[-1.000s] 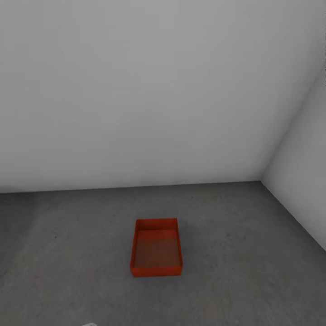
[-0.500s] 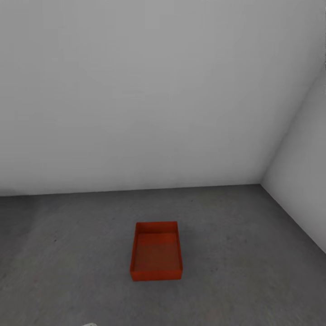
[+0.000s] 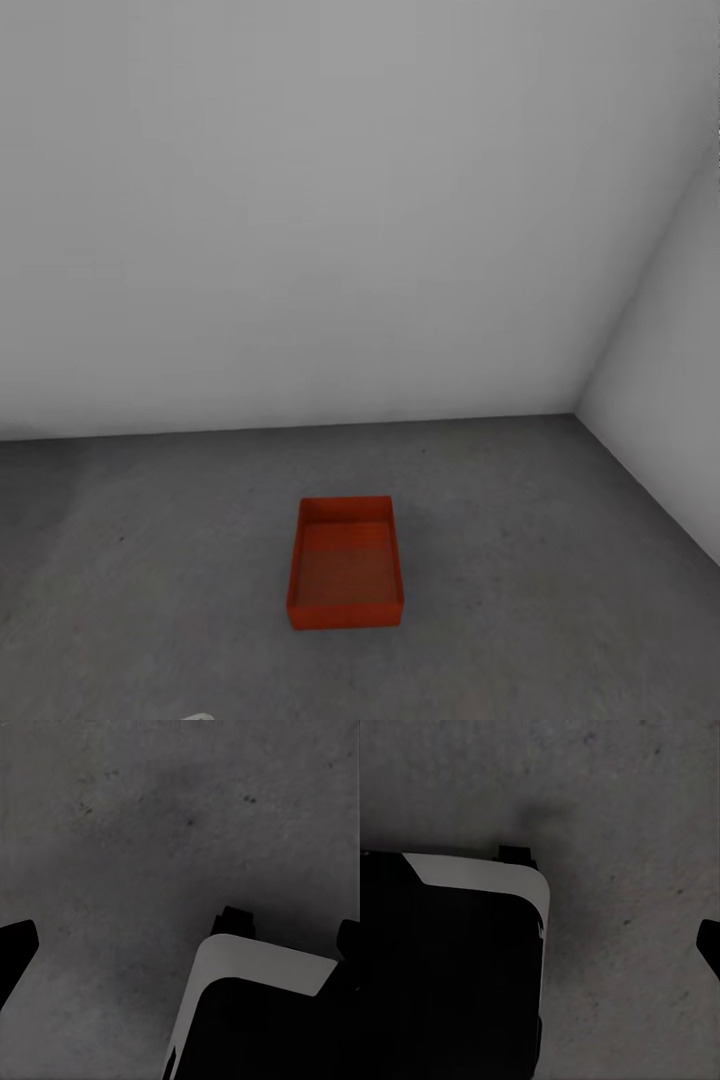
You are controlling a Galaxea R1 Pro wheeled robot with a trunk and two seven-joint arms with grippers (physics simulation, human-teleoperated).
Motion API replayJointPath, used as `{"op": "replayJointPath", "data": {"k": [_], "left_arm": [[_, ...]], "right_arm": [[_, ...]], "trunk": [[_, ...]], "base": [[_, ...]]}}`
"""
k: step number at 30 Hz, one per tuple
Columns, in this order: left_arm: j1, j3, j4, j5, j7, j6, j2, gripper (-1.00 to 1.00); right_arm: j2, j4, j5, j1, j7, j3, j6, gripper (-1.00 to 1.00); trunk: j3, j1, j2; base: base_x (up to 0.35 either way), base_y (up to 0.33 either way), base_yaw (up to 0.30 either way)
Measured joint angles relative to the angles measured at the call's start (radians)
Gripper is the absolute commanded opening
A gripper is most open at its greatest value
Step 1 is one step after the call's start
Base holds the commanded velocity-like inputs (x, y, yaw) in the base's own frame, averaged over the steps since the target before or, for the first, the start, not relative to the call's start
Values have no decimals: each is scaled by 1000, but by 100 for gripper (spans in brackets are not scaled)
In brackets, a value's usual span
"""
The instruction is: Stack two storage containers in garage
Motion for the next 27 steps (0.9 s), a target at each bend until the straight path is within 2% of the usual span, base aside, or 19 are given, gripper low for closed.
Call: {"op": "replayJointPath", "data": {"k": [27], "left_arm": [[0,0,0,0,-1,-2,-1,100]], "right_arm": [[0,-1,0,26,2,-1,-11,100]], "trunk": [[44,0,0]], "base": [[0,0,0]]}}
